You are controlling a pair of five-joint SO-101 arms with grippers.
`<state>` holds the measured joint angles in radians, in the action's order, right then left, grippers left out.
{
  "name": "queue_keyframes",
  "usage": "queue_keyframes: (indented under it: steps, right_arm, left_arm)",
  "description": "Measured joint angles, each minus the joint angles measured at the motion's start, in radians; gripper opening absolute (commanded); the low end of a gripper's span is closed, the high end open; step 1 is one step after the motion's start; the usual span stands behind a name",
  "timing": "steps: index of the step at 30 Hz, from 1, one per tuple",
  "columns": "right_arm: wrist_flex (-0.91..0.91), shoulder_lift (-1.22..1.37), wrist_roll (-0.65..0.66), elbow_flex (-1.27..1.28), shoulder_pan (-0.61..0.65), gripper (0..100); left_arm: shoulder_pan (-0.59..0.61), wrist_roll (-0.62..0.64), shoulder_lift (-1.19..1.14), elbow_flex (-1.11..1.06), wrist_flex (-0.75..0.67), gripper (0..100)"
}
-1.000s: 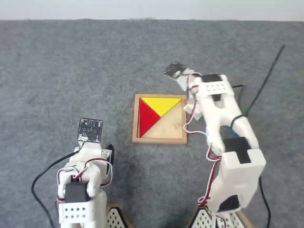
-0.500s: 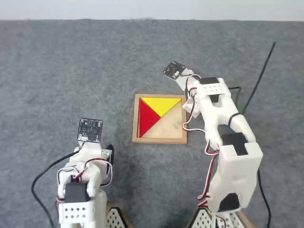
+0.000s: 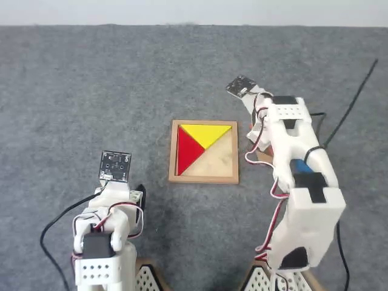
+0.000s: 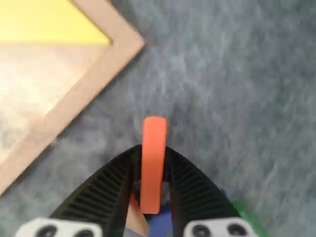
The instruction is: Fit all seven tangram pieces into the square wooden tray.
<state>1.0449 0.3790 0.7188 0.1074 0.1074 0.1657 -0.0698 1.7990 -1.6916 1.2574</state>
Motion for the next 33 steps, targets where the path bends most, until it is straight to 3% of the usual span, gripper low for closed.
queue_keyframes:
  steps: [6, 14, 20, 28, 33]
  right_arm:
    - [0.121, -0.114, -0.02, 0.0, -0.002, 3.6]
    - [0.407, -0.334, 0.258, 0.0, 0.086, 0.9]
    - [0.476, -0.5, 0.371, 0.097, 0.226, 0.9]
    - [0.443, -0.586, 0.374, 0.17, 0.445, 0.9]
    - [0.325, -0.586, 0.166, 0.17, 0.537, 0.8]
  left_arm:
    - [0.0, 0.0, 0.0, 0.0, 0.0, 15]
    - [-0.003, 0.0, 0.0, 0.0, 0.0, 15]
    - [0.0, 0.0, 0.0, 0.0, 0.0, 15]
    - [-0.002, 0.0, 0.0, 0.0, 0.0, 15]
    - [-0.002, 0.0, 0.0, 0.0, 0.0, 15]
